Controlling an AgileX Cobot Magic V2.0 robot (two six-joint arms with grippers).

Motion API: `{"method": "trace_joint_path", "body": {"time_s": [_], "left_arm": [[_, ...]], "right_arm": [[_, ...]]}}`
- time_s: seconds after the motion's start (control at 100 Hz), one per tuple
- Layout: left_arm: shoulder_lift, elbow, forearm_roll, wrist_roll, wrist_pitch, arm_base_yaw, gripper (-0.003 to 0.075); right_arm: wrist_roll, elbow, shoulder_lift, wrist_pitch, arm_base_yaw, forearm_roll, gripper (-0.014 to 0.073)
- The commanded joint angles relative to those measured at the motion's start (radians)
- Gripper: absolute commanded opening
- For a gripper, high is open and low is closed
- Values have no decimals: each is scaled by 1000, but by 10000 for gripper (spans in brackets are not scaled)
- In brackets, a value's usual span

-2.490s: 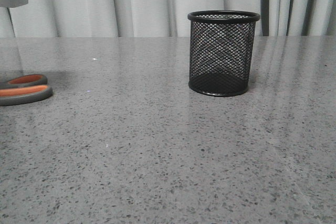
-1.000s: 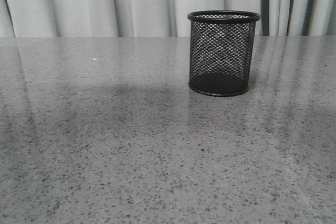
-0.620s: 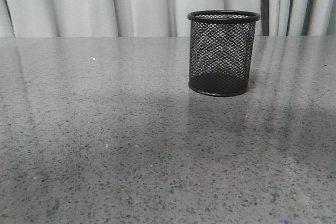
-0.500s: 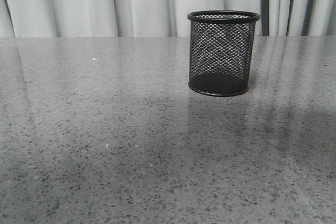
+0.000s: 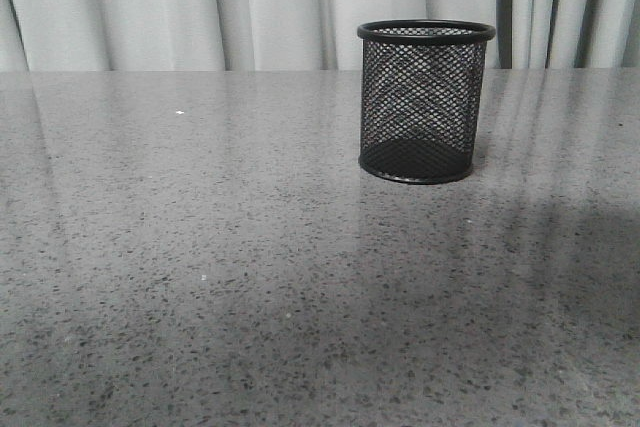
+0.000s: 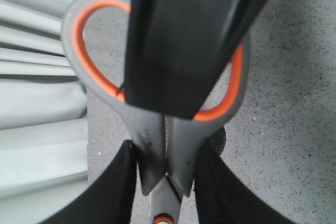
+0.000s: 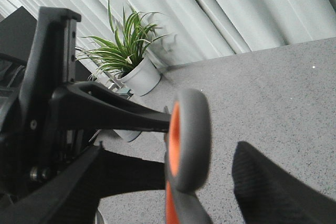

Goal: Put scissors into bucket

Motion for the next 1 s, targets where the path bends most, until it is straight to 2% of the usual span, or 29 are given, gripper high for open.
{"method": "trace_joint_path", "body": {"time_s": [0.0,0.17,0.28,0.38,0.52,0.57,0.77,0.99], "left_arm": [[-32,-34,24,-12,-83,-7,-21],[-32,-34,18,-12,-109,-8,-20],[-32,-34,12,-12,-107,-8,-4],[-33,-34,10,-12,-103,-8,99],[-35,-34,13,-12,-105,-8,371],[-37,-34,27,-12,-105,-8,429],[-71,-34,131,-14,-105,36,438],[-157,-34,133,-125,-107,242,438]], "right_arm": [[-19,-32,6,-11,-3,59,354],[-23,-32,6,-11,-3,59,60],[-23,-32,6,-11,-3,57,-74],[-23,-32,6,-11,-3,49,-64],[-23,-32,6,-20,-3,28,-64],[-23,-32,6,-29,-3,20,-64],[-14,-57,22,-112,-3,-98,-57],[66,-228,152,-81,-3,-286,-44]]}}
